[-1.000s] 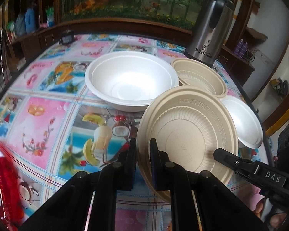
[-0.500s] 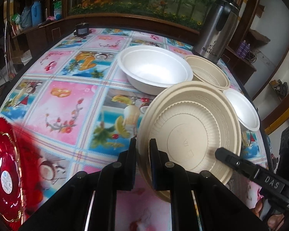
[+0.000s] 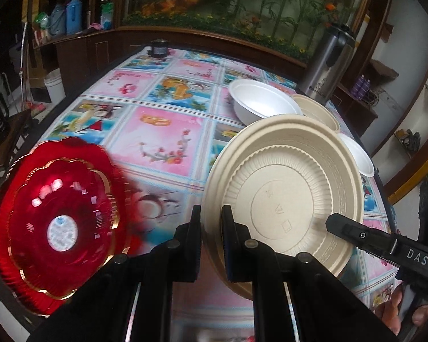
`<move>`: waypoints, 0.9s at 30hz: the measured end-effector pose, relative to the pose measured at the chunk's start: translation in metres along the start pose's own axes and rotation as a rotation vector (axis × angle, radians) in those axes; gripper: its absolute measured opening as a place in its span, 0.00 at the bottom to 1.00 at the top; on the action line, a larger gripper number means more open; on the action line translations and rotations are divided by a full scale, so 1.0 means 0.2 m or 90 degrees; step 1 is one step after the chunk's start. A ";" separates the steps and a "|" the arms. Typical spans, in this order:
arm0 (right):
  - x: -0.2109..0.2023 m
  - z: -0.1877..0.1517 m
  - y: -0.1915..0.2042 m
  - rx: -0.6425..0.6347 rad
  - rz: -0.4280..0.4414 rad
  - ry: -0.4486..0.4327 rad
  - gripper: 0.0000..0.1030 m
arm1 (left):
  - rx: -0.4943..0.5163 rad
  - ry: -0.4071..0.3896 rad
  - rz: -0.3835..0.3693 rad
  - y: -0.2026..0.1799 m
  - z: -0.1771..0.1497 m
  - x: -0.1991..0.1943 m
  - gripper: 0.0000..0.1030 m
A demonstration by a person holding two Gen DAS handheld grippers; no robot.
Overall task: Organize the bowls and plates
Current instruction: 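Lower the beige plate onto the red plates and open both grippers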
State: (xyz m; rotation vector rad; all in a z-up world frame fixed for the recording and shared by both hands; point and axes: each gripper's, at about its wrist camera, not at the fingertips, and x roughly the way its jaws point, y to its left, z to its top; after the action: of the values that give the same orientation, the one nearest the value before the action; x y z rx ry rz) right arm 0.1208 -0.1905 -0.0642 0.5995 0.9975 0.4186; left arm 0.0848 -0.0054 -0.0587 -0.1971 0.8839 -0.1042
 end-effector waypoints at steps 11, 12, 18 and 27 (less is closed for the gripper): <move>0.23 -0.08 0.52 -0.090 0.036 0.060 0.12 | -0.087 -0.052 0.041 0.49 -0.01 -0.29 0.11; 0.27 -0.09 0.57 -0.099 0.036 0.068 0.12 | -0.099 -0.054 0.046 0.55 -0.02 -0.30 0.11; 0.54 -0.16 0.81 -0.129 0.039 0.121 0.12 | -0.154 -0.052 0.070 0.82 -0.06 -0.33 0.11; 0.86 -0.25 0.93 -0.131 0.009 0.171 0.12 | -0.192 -0.007 0.085 1.05 -0.09 -0.22 0.11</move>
State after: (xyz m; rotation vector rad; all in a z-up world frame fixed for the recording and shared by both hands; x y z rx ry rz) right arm 0.1508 0.0652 -0.0780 0.3706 1.1887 0.6173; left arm 0.0450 0.2049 -0.0825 -0.4179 0.8964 0.1554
